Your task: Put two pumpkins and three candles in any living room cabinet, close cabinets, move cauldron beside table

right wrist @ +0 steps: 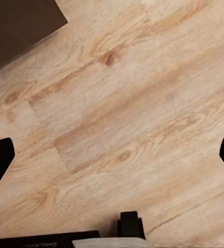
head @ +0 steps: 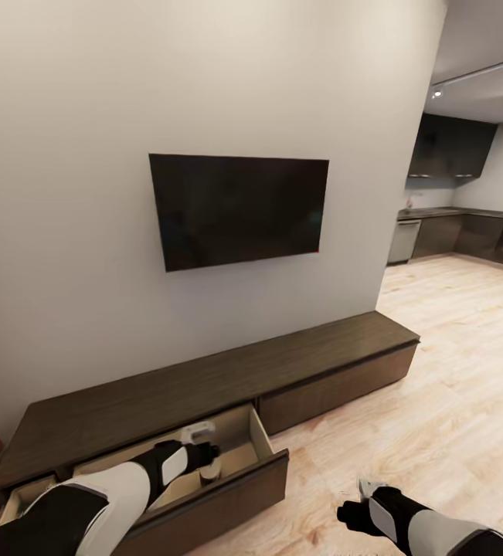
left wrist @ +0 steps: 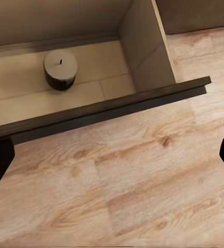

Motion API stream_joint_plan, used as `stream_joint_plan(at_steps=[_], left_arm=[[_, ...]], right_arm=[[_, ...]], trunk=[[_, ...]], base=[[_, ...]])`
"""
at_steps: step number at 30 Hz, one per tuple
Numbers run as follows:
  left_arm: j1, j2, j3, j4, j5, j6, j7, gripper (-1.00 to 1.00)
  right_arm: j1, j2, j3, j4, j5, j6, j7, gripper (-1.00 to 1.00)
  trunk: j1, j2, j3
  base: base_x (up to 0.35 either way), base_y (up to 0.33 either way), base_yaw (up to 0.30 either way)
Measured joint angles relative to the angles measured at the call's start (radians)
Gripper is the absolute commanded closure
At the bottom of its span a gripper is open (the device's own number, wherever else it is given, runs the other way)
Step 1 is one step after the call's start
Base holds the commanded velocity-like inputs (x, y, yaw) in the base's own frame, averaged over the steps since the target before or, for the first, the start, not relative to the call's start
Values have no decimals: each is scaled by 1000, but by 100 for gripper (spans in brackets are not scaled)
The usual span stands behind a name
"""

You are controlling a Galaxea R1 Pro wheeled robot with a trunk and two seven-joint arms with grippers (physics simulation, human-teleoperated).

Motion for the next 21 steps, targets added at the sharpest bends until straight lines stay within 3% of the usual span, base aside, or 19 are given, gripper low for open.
stream_joint_plan(at_steps=[8,13,21], left_arm=[[12,2,-2,11,-1,0,2,-100],[21,1,-2,10,-1,0,4,-100],[22,-1,-2,10,-1,-1,5,-100]], right_arm=[[62,0,1,1,-1,-34,0,-100],[104,-1,0,1,-2,-173,0,-100],[121,-2,-2,4,-4,-198,-2,-100]], trunk=[[0,0,8],[0,0,13],[0,0,20]], base=[[0,0,-246],[0,0,-253],[0,0,-257]])
